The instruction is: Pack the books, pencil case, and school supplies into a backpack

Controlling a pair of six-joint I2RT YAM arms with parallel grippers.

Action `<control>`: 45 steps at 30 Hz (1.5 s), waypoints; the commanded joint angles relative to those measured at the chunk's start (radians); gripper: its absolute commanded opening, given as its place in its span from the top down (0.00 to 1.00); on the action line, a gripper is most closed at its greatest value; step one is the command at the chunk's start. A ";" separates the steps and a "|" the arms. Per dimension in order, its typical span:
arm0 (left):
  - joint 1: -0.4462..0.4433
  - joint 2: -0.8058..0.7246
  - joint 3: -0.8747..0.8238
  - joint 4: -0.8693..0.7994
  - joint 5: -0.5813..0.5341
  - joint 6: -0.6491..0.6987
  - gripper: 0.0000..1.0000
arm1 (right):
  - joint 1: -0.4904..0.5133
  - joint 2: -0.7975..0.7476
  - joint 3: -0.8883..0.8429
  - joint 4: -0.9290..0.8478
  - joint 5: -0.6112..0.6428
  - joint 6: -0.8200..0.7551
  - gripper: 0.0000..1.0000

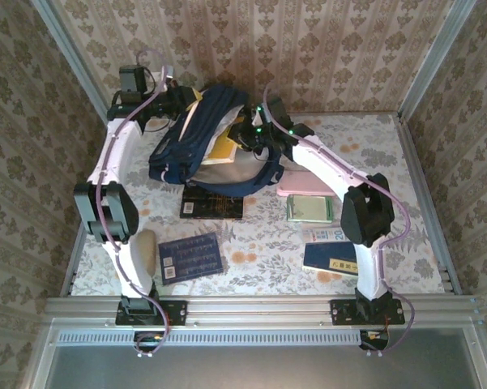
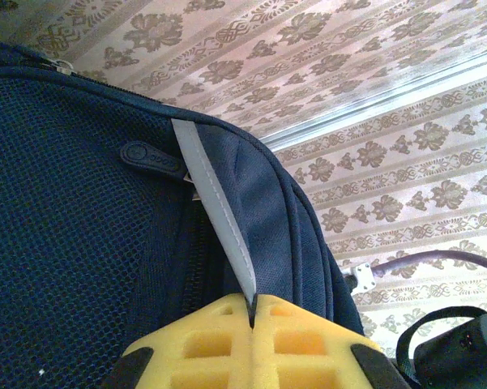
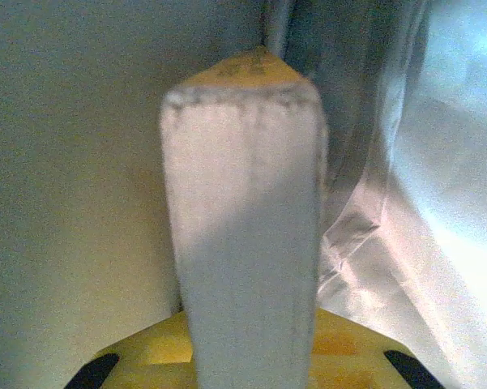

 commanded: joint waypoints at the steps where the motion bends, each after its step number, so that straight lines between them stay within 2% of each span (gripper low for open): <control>1: 0.011 -0.098 0.020 0.126 0.067 -0.015 1.00 | -0.019 -0.126 -0.008 0.035 0.003 -0.025 1.00; 6: 0.009 -0.091 0.023 0.153 0.074 -0.039 1.00 | -0.025 -0.120 -0.021 0.074 -0.009 0.006 1.00; 11: 0.006 -0.089 0.023 0.170 0.077 -0.056 1.00 | -0.018 -0.001 0.043 0.119 -0.031 0.073 1.00; 19: 0.004 -0.086 0.018 0.204 0.082 -0.087 1.00 | 0.049 0.247 0.285 0.072 0.038 0.081 0.97; 20: 0.004 -0.085 0.020 0.205 0.082 -0.088 1.00 | 0.061 0.273 0.315 0.069 0.051 0.085 0.90; 23: 0.009 -0.077 0.023 0.203 0.079 -0.088 1.00 | 0.083 0.348 0.392 0.057 0.077 0.081 0.54; 25: 0.018 -0.074 0.023 0.192 0.071 -0.082 1.00 | 0.088 0.371 0.428 0.046 0.083 0.053 0.38; 27: 0.027 -0.073 0.020 0.177 0.062 -0.073 1.00 | 0.088 0.346 0.425 0.002 0.114 -0.002 0.22; 29: 0.041 -0.074 0.014 0.157 0.046 -0.054 1.00 | 0.087 0.299 0.405 -0.069 0.150 -0.093 0.15; 35: 0.068 -0.062 0.028 0.029 -0.068 0.053 1.00 | 0.084 0.060 0.159 -0.097 0.189 -0.260 0.15; 40: 0.050 -0.006 0.105 -0.071 -0.197 0.136 1.00 | 0.084 -0.153 -0.073 -0.112 0.253 -0.392 0.19; 45: 0.000 0.088 0.162 -0.048 -0.286 0.142 1.00 | 0.085 -0.339 -0.315 -0.047 0.300 -0.459 0.27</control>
